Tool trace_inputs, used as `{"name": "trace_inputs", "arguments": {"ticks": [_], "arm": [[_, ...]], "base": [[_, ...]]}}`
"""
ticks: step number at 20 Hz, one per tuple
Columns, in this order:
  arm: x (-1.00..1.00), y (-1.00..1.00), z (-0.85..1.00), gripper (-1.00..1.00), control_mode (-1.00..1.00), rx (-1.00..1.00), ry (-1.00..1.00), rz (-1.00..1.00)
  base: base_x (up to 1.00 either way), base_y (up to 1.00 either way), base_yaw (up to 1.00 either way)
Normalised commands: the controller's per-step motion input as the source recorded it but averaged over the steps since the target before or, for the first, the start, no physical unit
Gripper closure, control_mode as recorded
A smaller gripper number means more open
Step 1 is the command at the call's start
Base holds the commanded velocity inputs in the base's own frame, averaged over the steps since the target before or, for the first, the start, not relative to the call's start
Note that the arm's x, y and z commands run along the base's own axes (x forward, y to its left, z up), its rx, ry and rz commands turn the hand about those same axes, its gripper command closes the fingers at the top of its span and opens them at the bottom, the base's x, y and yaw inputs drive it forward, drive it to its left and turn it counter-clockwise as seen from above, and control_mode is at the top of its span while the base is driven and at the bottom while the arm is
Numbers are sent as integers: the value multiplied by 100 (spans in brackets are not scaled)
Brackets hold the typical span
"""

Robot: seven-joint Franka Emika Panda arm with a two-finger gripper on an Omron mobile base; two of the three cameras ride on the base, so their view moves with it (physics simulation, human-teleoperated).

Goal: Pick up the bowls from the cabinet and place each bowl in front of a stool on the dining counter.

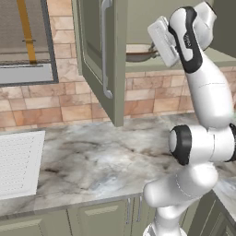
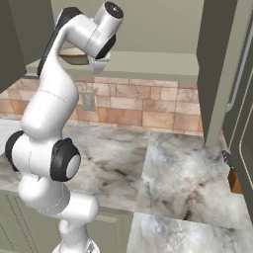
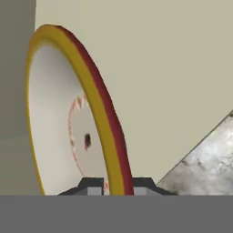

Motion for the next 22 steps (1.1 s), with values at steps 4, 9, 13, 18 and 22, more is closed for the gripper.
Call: {"name": "trace_inputs", "arguments": {"ticks": [4,9,13,18,22], "arm": [[-100,-59,0,100,-100,0,-11,-7],[-100,-32,0,100,-100,0,-1,-6],[-100,-14,0,100,-100,0,-11,-4],[-99,-8,1,100,-100,0,-1,-3],[-80,-15,-10,100,-100,0,-2,-3]], "base": [[0,0,0],[0,0,0],[0,0,0],[0,0,0],[0,0,0]]}}
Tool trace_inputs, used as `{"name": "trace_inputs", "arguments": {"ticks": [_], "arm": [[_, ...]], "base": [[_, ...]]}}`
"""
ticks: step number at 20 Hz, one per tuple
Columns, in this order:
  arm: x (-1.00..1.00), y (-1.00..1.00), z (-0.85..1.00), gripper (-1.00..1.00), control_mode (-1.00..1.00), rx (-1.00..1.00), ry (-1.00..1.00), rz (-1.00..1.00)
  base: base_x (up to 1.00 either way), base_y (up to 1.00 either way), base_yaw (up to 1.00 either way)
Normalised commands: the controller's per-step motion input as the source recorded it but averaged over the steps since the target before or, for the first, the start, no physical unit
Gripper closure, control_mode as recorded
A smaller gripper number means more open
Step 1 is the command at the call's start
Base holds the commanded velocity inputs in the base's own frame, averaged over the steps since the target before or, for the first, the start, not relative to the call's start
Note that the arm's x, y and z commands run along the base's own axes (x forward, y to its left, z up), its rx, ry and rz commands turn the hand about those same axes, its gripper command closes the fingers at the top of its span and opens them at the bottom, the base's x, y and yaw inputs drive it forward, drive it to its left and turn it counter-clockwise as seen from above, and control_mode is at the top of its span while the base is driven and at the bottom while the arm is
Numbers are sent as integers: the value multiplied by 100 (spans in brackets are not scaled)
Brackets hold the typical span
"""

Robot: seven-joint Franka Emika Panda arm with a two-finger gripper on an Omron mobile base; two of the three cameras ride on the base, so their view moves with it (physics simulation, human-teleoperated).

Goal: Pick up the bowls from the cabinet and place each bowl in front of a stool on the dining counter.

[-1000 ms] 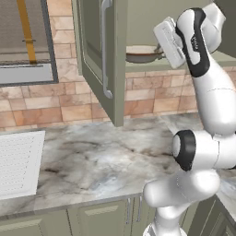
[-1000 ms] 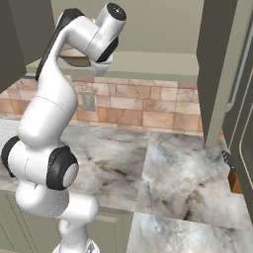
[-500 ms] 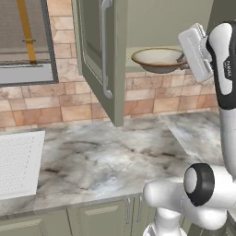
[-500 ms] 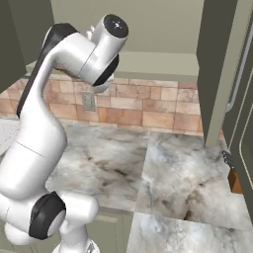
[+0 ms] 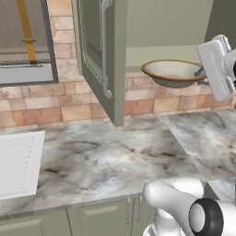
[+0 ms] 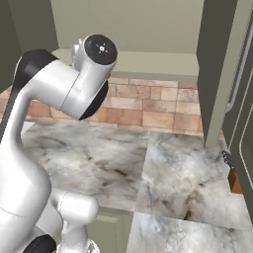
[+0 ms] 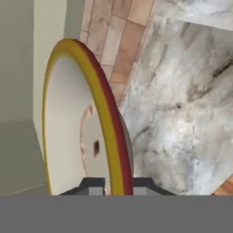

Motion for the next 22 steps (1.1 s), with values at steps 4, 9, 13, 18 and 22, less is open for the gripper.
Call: {"name": "trace_inputs", "arguments": {"ticks": [4,9,13,18,22], "arm": [[-86,-12,-8,100,-100,0,0,-2],[-53,0,-2,100,-100,0,2,-3],[0,0,0,100,100,0,0,0],[0,0,0,100,100,0,0,0],[0,0,0,100,100,0,0,0]], "base": [[0,0,0],[0,0,0],[-86,0,-1],[-100,16,7],[-55,64,55]]}}
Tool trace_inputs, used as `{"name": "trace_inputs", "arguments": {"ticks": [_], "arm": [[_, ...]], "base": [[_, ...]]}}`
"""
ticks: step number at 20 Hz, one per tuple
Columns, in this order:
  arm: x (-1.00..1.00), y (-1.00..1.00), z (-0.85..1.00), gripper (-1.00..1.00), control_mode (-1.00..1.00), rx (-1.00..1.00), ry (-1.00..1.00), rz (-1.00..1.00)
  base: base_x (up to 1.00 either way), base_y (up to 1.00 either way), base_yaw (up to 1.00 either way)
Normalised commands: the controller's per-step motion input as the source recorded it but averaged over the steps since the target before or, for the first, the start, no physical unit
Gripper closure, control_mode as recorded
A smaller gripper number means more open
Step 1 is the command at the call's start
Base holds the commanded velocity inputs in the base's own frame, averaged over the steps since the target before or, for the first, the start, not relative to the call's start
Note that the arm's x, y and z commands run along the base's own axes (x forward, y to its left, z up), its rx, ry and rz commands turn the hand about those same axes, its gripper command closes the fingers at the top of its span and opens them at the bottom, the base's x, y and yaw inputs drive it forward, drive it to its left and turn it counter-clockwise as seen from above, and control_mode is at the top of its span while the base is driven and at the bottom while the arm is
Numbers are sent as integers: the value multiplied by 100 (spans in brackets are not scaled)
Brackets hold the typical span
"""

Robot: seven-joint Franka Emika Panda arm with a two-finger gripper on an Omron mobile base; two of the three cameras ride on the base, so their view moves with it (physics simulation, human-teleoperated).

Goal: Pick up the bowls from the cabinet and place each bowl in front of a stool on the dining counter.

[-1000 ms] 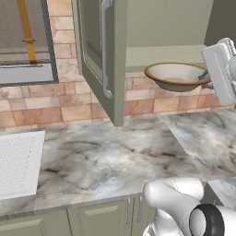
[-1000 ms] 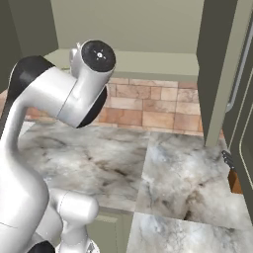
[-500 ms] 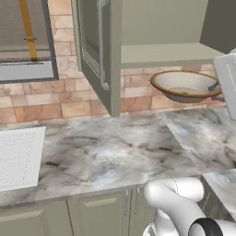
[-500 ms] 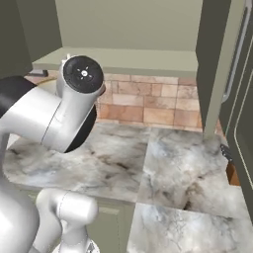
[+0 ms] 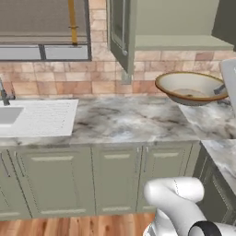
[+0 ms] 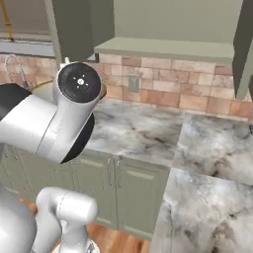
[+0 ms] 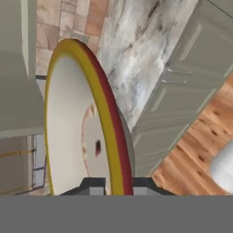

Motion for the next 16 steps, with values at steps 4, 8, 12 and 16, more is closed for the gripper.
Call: {"name": "trace_inputs", "arguments": {"ticks": [4,8,12,16], "arm": [[0,0,0,100,100,0,0,0],[0,0,0,100,100,0,0,0],[0,0,0,100,100,0,0,0],[0,0,0,100,100,0,0,0]], "base": [[-23,73,92],[-15,66,94],[0,78,82],[40,51,76]]}}
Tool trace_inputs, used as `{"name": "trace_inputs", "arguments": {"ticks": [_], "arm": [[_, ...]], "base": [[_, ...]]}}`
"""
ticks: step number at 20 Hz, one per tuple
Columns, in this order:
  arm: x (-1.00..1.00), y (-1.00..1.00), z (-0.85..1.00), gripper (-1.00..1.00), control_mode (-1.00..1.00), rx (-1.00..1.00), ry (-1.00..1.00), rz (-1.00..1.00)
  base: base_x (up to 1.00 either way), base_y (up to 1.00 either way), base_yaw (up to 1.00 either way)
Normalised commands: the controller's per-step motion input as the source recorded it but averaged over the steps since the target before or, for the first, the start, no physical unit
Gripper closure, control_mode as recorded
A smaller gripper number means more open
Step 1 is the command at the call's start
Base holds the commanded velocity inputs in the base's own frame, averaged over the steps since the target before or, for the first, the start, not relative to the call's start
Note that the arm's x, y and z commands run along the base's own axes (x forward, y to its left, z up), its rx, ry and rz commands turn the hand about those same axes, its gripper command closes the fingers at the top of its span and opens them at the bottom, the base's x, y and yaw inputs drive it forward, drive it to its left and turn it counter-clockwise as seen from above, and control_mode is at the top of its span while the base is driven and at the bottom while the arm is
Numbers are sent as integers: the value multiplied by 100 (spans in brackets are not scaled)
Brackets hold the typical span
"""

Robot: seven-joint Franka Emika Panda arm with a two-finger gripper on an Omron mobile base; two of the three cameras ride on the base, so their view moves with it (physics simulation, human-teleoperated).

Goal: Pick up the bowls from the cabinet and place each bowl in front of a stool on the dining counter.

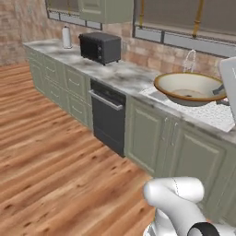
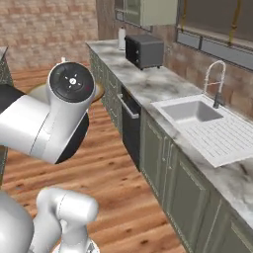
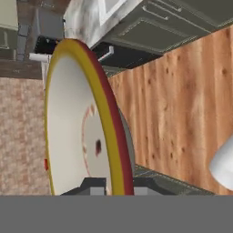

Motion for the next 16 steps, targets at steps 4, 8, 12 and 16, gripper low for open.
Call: {"name": "trace_inputs", "arguments": {"ticks": [4,8,12,16], "arm": [[0,0,0,100,100,0,0,0],[0,0,0,100,100,0,0,0],[0,0,0,100,100,0,0,0],[0,0,0,100,100,0,0,0]], "base": [[64,42,72],[100,15,44],[100,21,26],[100,9,28]]}}
